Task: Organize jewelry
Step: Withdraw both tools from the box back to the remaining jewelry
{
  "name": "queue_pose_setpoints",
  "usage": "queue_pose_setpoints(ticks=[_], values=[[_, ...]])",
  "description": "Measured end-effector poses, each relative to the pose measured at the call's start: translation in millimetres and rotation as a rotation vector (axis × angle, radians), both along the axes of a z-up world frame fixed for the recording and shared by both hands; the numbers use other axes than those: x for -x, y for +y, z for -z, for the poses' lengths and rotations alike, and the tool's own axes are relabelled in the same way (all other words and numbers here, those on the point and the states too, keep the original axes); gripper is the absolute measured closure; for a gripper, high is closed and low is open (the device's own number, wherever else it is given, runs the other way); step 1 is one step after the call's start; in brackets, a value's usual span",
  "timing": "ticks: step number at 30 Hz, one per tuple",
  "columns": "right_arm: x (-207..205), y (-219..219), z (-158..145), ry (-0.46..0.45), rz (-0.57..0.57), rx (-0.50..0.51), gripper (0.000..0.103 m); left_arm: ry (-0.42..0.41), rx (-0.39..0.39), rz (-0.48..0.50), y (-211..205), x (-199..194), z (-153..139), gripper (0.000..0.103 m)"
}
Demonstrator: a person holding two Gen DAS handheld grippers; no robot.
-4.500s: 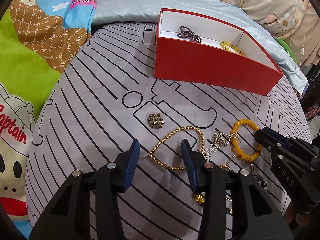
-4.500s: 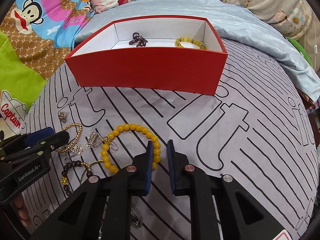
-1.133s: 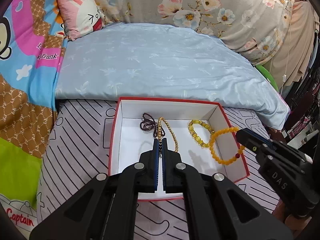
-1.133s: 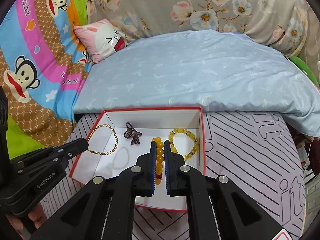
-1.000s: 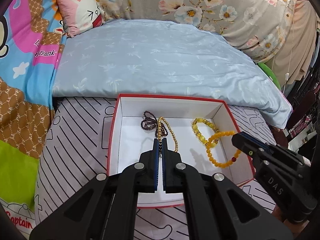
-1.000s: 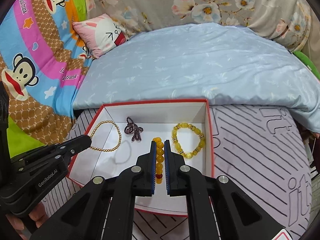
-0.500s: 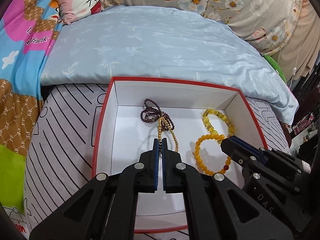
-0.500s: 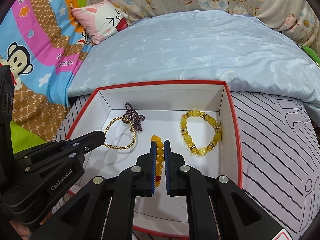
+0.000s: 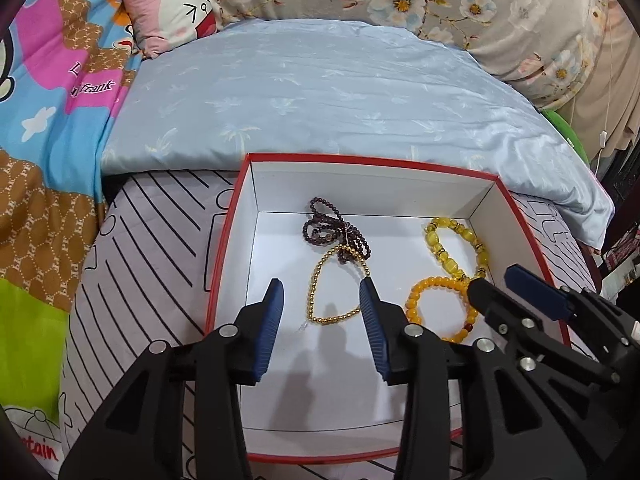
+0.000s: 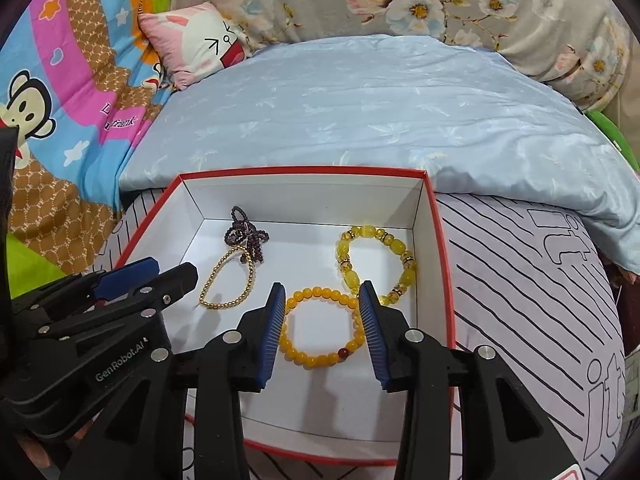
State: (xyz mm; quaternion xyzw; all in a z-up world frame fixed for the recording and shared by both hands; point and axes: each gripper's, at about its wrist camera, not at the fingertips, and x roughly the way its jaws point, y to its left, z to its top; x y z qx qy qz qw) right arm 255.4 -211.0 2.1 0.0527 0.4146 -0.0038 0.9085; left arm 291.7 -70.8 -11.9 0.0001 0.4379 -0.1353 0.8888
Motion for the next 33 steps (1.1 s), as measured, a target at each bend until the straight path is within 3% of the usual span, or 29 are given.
queue_pose_setpoints(ticks=[19, 33], values=[[49, 6, -34, -0.052, -0.008, -0.016, 0.065, -0.012, 0.007, -0.017, 7, 35, -22, 0.063], [123, -2, -40, -0.036, 0.002, -0.018, 0.065, -0.006, 0.023, -0.040, 35, 93, -33, 0.063]])
